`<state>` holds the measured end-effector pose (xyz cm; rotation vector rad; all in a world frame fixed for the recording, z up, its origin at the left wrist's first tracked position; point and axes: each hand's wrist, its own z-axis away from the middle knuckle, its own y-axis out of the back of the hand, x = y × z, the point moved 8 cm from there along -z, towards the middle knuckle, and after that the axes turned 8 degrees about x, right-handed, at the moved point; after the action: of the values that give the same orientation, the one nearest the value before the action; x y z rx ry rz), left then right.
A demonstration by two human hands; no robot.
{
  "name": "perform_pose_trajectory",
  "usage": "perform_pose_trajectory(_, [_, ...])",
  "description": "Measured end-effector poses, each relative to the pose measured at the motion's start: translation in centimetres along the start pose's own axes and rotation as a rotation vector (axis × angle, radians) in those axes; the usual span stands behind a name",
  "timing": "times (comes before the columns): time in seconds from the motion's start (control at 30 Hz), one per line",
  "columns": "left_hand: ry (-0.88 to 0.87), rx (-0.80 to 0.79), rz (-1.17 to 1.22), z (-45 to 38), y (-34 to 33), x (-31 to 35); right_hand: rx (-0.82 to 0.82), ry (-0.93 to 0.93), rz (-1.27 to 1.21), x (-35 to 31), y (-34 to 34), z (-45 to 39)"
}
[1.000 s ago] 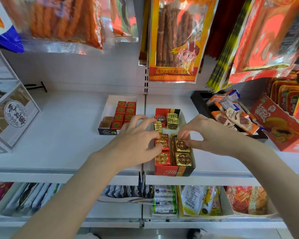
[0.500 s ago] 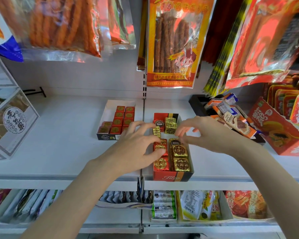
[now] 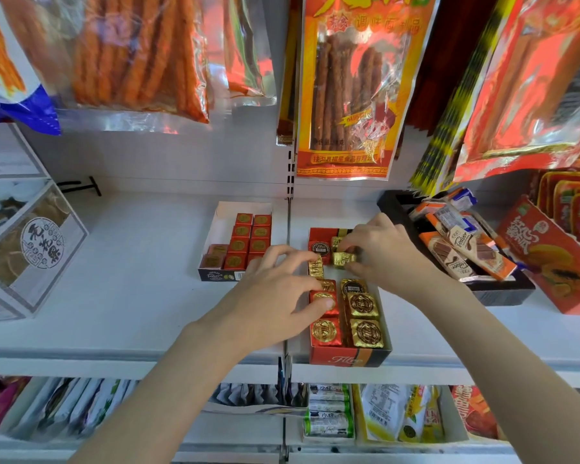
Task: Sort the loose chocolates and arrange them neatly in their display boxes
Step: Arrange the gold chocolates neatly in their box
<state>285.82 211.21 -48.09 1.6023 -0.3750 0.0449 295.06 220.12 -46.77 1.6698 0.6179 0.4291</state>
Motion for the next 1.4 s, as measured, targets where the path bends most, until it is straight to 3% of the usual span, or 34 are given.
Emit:
perform_pose_trajectory(0.07, [0.005, -0.002, 0.002, 0.0, 0.0, 0.0, 0.027, -0.008, -0.055, 0.4, 0.5, 0.0])
perform_pose_trajectory(0.17, [0.003, -0.009, -0.005, 0.0, 0.0, 0.0, 0.051, -0.057, -0.329, 1.5, 2.5, 0.1])
perform_pose_trajectory(0.27, [0.001, -0.013, -0.007, 0.1, -0.1, 0.0, -0.147, -0.026, -0.477, 1.0, 2.3, 0.9])
perform_pose_trajectory(0.33, [0.003, -0.012, -0.010, 0.1, -0.1, 0.0, -0.255, 0.011, -0.434, 0.4, 1.4, 1.5])
perform_pose_trajectory(0.53, [0.015, -0.013, 0.001, 0.1, -0.2, 0.0, -0.246, 0.041, -0.248, 0.9, 0.3, 1.6])
perform_pose_trajectory(0.7, [0.006, -0.008, -0.012, 0.1, -0.2, 0.0, -0.260, 0.025, -0.243, 0.9, 0.0, 1.3])
perform_pose_trajectory(0.8, [0.002, 0.022, 0.031, 0.0, 0.1, 0.0, -0.133, 0.003, -0.326, 0.9, 1.4, 0.6])
perform_pose_trajectory(0.87, [0.006, 0.062, 0.063, 0.0, 0.6, -0.1, 0.040, -0.007, -0.273, 1.0, 2.5, -0.1])
perform_pose_trajectory(0.93, [0.010, 0.082, 0.047, 0.0, 0.9, -0.4, 0.101, -0.033, -0.209, 1.0, 2.1, -0.4])
perform_pose_trajectory(1.4, [0.033, 0.048, 0.013, 0.2, 1.0, -0.9, -0.043, -0.041, -0.137, 0.4, -0.3, -0.2])
